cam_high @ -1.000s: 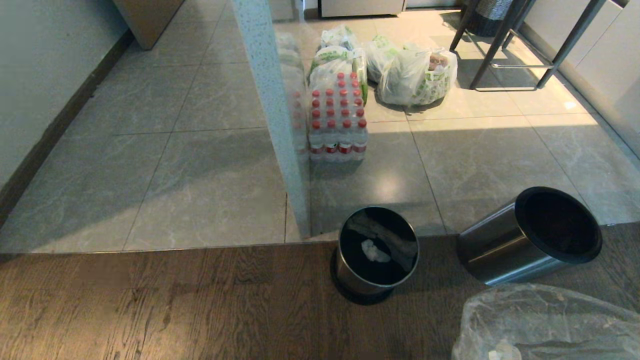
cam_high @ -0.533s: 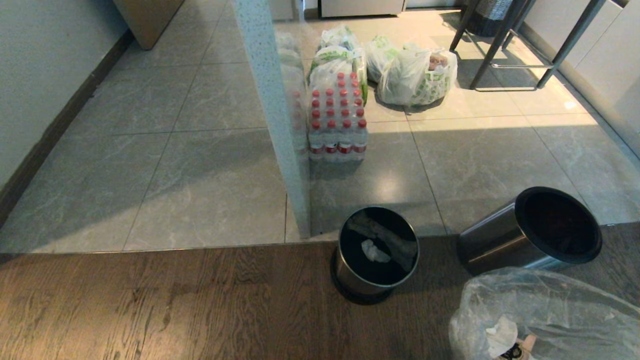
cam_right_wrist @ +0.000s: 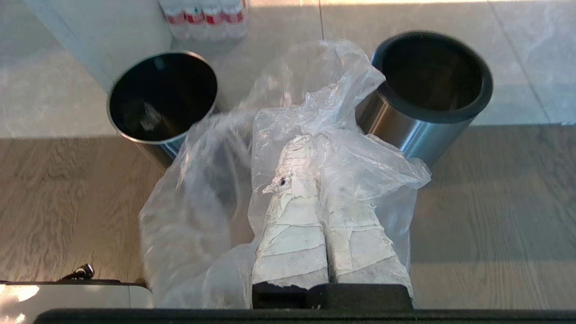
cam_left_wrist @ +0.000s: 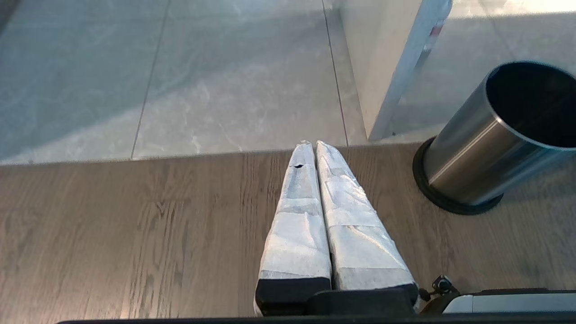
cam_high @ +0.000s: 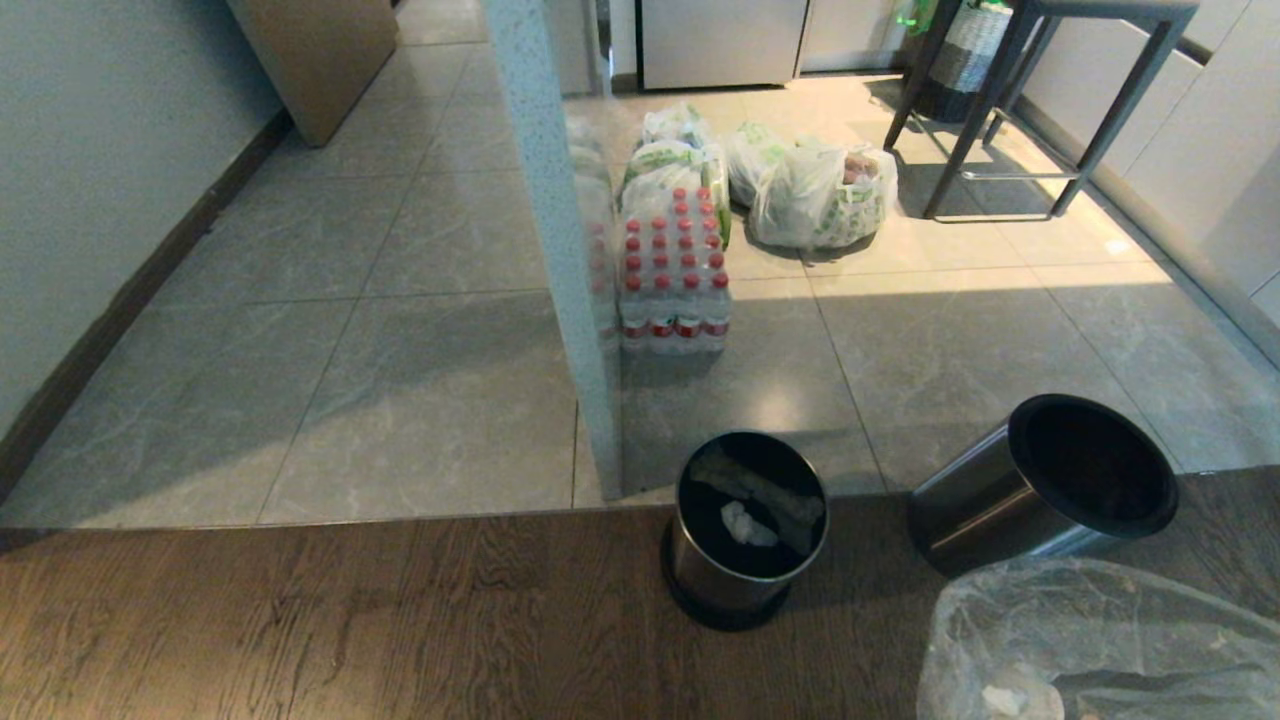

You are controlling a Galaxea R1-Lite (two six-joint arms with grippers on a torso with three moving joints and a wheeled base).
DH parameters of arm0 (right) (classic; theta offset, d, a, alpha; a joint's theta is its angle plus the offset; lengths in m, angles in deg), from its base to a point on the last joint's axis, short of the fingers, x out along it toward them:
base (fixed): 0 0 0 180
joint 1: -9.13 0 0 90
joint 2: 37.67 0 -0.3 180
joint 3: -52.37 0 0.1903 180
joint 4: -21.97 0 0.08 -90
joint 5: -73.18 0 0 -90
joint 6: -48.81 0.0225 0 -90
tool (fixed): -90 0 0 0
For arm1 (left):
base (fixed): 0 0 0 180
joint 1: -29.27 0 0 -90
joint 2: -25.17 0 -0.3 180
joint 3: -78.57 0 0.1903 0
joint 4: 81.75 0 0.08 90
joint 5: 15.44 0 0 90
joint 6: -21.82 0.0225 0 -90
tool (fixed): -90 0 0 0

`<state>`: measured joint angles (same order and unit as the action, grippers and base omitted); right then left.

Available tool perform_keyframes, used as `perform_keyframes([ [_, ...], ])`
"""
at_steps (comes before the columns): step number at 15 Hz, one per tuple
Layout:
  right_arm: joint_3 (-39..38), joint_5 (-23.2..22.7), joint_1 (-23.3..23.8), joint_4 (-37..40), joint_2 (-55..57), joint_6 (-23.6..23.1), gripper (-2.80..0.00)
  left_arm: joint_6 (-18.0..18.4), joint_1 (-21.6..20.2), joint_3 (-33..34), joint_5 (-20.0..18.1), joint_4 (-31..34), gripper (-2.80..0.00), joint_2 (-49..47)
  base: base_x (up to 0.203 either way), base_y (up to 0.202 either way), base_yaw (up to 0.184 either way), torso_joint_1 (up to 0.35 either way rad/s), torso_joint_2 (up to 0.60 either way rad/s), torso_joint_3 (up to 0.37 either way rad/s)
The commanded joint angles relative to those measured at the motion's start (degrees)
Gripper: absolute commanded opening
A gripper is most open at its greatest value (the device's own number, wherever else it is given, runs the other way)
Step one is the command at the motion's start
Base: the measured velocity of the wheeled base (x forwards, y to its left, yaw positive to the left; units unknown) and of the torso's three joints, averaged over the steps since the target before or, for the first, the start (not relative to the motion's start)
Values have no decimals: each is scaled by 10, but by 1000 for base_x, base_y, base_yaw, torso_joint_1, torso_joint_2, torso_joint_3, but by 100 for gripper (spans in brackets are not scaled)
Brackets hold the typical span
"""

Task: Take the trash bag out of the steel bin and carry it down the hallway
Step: Put the trash bag at the door

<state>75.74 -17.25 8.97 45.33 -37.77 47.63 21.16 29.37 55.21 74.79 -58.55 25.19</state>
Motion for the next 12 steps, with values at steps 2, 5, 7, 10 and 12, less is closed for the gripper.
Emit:
perform_keyframes([
  [2, -1, 0, 0, 0, 1, 0, -280, 0, 0, 1, 0, 0, -280, 0, 0, 0, 0, 3, 4, 208],
  [5, -1, 0, 0, 0, 1, 0, -280, 0, 0, 0, 0, 0, -280, 0, 0, 0, 0, 3, 4, 208],
  [7, -1, 0, 0, 0, 1, 0, -280, 0, 0, 1, 0, 0, -280, 0, 0, 0, 0, 4, 4, 207],
  [10, -1, 0, 0, 0, 1, 0, -280, 0, 0, 1, 0, 0, -280, 0, 0, 0, 0, 2, 0, 202],
  [12, -1, 0, 0, 0, 1, 0, -280, 0, 0, 1, 0, 0, -280, 0, 0, 0, 0, 0, 2, 203],
])
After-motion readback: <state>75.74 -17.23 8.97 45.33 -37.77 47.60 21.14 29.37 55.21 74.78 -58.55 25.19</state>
